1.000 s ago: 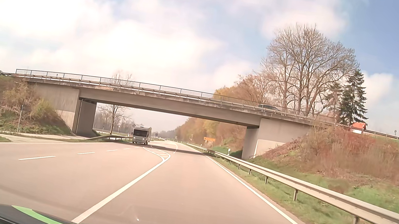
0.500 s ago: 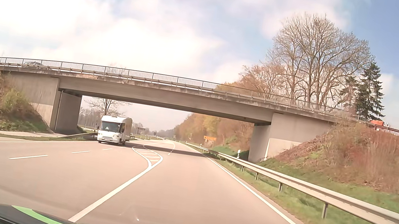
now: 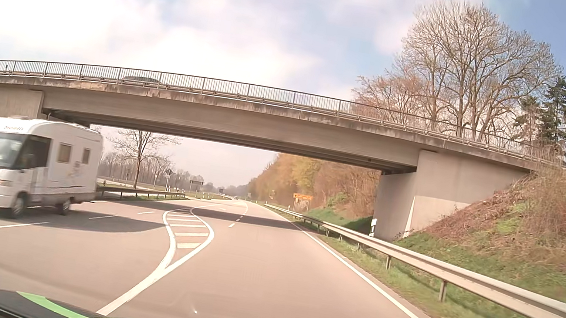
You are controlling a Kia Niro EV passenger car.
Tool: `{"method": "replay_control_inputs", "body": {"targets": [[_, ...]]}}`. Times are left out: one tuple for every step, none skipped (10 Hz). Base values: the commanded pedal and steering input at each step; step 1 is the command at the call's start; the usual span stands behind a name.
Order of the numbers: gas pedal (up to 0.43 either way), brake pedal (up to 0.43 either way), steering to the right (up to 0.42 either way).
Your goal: Follow the waypoints while adhering to traffic rules and regulations
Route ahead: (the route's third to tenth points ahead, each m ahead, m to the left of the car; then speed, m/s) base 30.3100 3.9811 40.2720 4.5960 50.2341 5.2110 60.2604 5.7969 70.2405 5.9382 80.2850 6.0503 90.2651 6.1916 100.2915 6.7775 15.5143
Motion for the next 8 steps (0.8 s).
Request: {"method": "replay_control_inputs", "body": {"targets": [[0.63, 0.0, -0.009], [0.63, 0.0, -0.009], [0.63, 0.0, -0.009], [0.63, 0.0, -0.009], [0.63, 0.0, -0.009], [0.63, 0.0, -0.009], [0.63, 0.0, -0.009], [0.63, 0.0, -0.01]]}}
